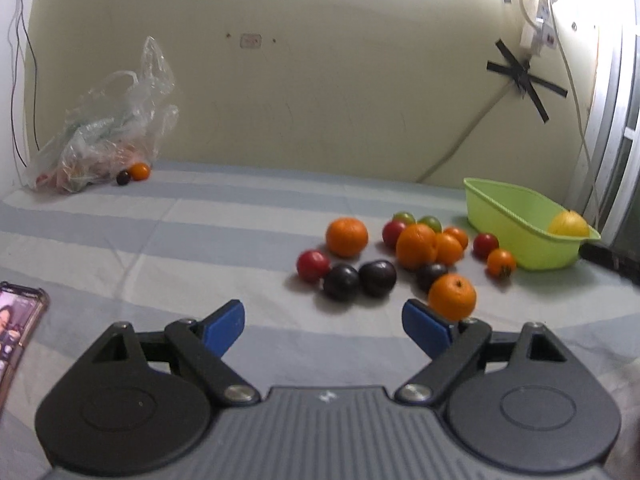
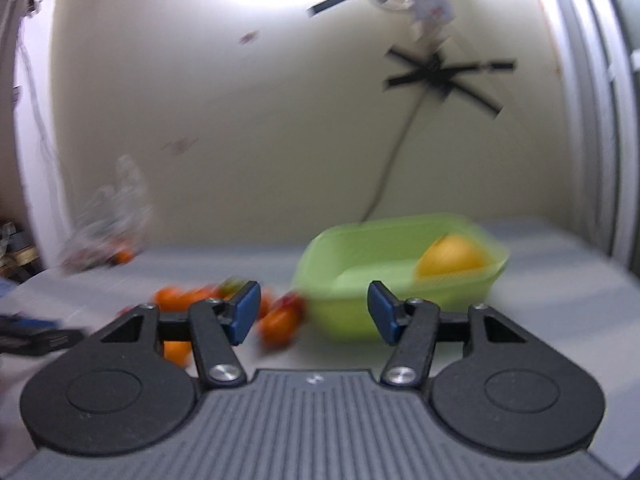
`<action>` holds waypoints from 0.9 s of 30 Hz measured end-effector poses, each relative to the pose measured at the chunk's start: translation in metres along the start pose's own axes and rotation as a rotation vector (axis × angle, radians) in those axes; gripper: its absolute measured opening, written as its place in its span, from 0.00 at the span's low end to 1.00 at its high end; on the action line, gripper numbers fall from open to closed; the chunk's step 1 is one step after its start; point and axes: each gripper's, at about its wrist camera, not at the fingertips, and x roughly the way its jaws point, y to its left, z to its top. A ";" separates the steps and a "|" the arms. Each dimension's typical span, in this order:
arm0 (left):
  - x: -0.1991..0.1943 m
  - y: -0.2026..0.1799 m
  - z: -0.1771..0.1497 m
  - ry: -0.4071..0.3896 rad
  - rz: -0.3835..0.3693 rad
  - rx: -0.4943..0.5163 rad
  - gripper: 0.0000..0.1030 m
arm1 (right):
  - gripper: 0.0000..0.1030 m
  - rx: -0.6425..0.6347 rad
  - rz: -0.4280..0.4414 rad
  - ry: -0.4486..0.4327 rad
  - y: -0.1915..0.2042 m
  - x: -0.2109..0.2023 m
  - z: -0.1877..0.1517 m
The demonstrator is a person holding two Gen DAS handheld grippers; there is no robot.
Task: Organize fruits
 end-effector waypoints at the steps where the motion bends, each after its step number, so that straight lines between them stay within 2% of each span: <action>1: 0.002 -0.003 -0.001 0.004 0.003 0.005 0.86 | 0.60 0.007 0.007 0.020 0.008 -0.003 -0.006; 5: 0.010 -0.014 -0.007 0.018 0.029 0.041 0.86 | 0.60 0.078 0.033 0.136 0.031 0.000 -0.022; 6: 0.011 -0.016 -0.010 0.026 0.043 0.044 0.86 | 0.60 0.051 0.024 0.145 0.038 0.001 -0.024; 8: 0.016 -0.017 -0.013 0.049 0.063 0.045 0.85 | 0.60 0.017 0.021 0.120 0.046 -0.001 -0.030; 12: 0.014 -0.010 -0.013 0.042 0.072 0.003 0.86 | 0.60 0.000 0.003 0.151 0.047 0.006 -0.027; 18: 0.013 -0.010 -0.014 0.051 0.081 -0.024 0.86 | 0.60 0.081 -0.021 0.144 0.052 0.008 -0.032; 27: 0.015 -0.018 -0.016 0.051 0.115 -0.002 0.86 | 0.60 0.105 -0.013 0.123 0.054 0.003 -0.034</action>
